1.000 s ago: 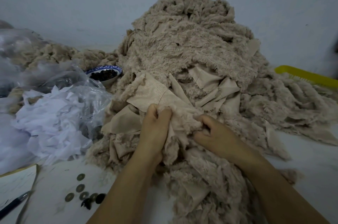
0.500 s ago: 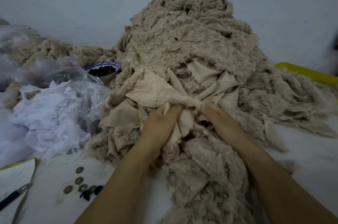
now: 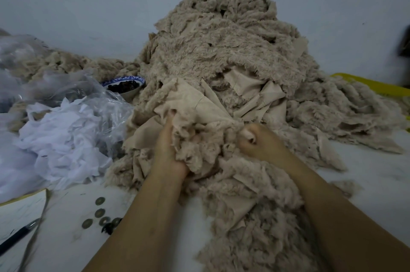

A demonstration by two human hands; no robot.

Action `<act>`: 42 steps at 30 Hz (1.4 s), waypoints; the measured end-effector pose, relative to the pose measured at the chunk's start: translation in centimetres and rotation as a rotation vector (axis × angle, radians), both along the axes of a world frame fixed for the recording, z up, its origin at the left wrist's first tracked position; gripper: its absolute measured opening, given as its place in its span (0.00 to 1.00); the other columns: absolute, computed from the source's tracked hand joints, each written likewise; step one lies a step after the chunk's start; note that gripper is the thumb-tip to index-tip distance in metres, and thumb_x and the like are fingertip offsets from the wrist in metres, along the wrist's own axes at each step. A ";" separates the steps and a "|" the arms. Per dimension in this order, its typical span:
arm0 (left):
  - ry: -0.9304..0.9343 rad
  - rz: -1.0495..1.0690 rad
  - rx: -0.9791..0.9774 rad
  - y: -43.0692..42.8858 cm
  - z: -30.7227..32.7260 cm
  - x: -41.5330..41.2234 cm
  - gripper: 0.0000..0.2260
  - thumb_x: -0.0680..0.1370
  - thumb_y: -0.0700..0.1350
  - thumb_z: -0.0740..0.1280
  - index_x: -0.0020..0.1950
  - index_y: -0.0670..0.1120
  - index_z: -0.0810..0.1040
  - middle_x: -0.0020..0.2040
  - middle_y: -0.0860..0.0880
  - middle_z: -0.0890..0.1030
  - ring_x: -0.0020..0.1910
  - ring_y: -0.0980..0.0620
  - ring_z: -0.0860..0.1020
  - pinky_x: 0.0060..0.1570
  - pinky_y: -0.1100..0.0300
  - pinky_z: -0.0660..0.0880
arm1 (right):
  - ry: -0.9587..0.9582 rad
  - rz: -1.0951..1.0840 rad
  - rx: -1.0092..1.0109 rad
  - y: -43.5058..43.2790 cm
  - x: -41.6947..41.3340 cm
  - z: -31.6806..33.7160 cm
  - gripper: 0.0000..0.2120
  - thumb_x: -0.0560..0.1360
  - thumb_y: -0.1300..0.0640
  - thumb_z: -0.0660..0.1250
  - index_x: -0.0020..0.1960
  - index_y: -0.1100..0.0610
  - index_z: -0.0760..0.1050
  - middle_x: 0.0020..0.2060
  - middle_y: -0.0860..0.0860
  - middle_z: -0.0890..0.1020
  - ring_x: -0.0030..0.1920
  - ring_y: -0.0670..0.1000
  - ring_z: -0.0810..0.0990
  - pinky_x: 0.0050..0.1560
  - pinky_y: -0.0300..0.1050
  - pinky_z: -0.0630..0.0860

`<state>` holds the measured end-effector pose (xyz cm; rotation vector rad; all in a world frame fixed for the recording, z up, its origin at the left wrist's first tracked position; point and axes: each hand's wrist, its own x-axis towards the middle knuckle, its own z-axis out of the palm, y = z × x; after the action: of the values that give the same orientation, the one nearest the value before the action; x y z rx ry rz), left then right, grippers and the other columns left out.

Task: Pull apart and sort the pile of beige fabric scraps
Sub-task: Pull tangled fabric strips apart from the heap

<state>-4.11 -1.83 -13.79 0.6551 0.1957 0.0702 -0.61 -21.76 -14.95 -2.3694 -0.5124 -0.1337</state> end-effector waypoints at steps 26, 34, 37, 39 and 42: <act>0.030 -0.110 1.964 -0.4 -0.6 -0.7 0.16 0.79 0.55 0.63 0.35 0.48 0.69 0.36 0.52 0.77 0.36 0.53 0.75 0.34 0.60 0.67 | -0.325 -0.438 0.456 -1.4 -1.0 1.3 0.09 0.83 0.59 0.60 0.44 0.58 0.73 0.49 0.56 0.71 0.43 0.45 0.66 0.42 0.39 0.60; -0.101 -0.132 1.405 -1.9 0.0 -1.2 0.13 0.74 0.66 0.62 0.36 0.60 0.77 0.36 0.62 0.79 0.38 0.65 0.77 0.38 0.61 0.66 | -0.170 -0.272 0.621 0.3 -2.5 1.9 0.17 0.85 0.52 0.53 0.44 0.55 0.74 0.30 0.47 0.73 0.30 0.47 0.71 0.36 0.43 0.67; -0.071 -0.256 0.968 -2.2 0.2 -1.5 0.20 0.72 0.75 0.59 0.47 0.66 0.84 0.47 0.68 0.84 0.46 0.71 0.80 0.51 0.62 0.73 | 0.045 -0.002 0.879 1.9 -4.4 4.2 0.24 0.85 0.48 0.54 0.34 0.54 0.74 0.26 0.47 0.73 0.26 0.46 0.71 0.32 0.41 0.68; -0.036 -0.308 0.774 -2.2 0.0 -1.1 0.24 0.77 0.70 0.60 0.55 0.54 0.85 0.53 0.49 0.86 0.48 0.57 0.85 0.50 0.58 0.79 | 0.233 0.269 0.791 3.3 -6.1 5.2 0.24 0.81 0.47 0.55 0.29 0.51 0.74 0.23 0.46 0.75 0.23 0.42 0.71 0.28 0.35 0.69; 0.077 -0.281 0.459 -2.1 0.1 -0.8 0.17 0.79 0.57 0.64 0.55 0.46 0.83 0.50 0.43 0.86 0.43 0.52 0.86 0.42 0.58 0.80 | 0.373 0.499 0.236 4.9 -8.1 4.5 0.24 0.83 0.47 0.57 0.30 0.49 0.76 0.28 0.43 0.80 0.28 0.38 0.75 0.33 0.30 0.72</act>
<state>-4.95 -3.96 -13.71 1.1375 0.1605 -0.1866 -8.72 -16.85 -10.49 -1.9102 -0.8293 0.4410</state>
